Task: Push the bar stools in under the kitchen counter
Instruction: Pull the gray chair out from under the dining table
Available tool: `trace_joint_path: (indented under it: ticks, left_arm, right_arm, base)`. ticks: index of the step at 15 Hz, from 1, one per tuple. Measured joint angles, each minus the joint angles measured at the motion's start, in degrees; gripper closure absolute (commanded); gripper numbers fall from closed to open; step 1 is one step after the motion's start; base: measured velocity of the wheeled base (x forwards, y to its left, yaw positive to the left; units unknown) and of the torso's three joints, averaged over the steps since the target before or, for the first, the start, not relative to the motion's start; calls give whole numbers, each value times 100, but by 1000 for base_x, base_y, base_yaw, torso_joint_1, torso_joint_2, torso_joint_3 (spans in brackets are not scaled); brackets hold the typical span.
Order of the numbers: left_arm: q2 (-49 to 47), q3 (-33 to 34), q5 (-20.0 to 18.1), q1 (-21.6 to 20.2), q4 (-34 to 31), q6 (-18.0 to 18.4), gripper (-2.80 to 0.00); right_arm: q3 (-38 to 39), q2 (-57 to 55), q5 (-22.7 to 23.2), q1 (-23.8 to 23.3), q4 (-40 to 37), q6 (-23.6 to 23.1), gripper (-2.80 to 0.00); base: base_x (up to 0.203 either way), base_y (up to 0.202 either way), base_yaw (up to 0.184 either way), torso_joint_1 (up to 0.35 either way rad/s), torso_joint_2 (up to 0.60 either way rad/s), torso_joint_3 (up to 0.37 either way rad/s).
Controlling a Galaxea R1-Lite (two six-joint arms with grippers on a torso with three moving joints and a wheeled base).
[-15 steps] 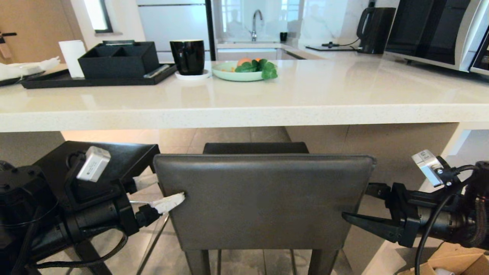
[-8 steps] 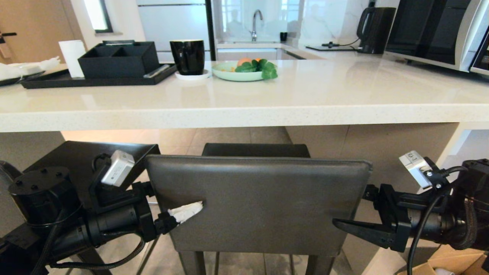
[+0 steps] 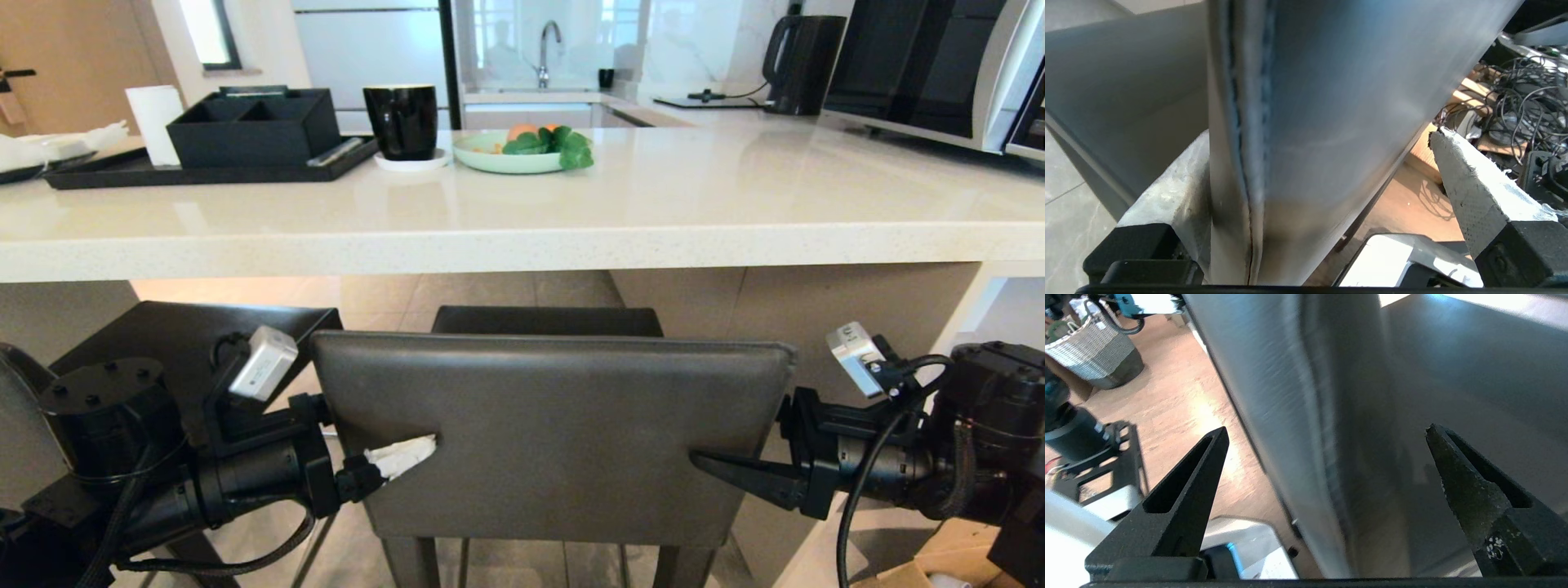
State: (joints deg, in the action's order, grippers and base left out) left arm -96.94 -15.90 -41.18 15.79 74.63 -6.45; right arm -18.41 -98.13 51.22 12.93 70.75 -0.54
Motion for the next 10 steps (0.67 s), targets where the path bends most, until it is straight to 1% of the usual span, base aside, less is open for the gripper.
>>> trace_joint_path:
  ticks: [1,3,10]
  left_arm:
    - [2,0,-16,2,91,-9,-280]
    - [-5,13,-35,15,219,-18,-280]
    - [15,94,-27,50,238,-15,-280]
  right_arm:
    - [13,-68,4,27,151,30,-280]
    - [37,-136,17,116,211,59,-280]
    - [102,-176,8,332,224,73,-280]
  base:
    - [0,0,0,0,0,0]
    - [0,0,0,0,0,0]
    - [0,0,0,0,0,0]
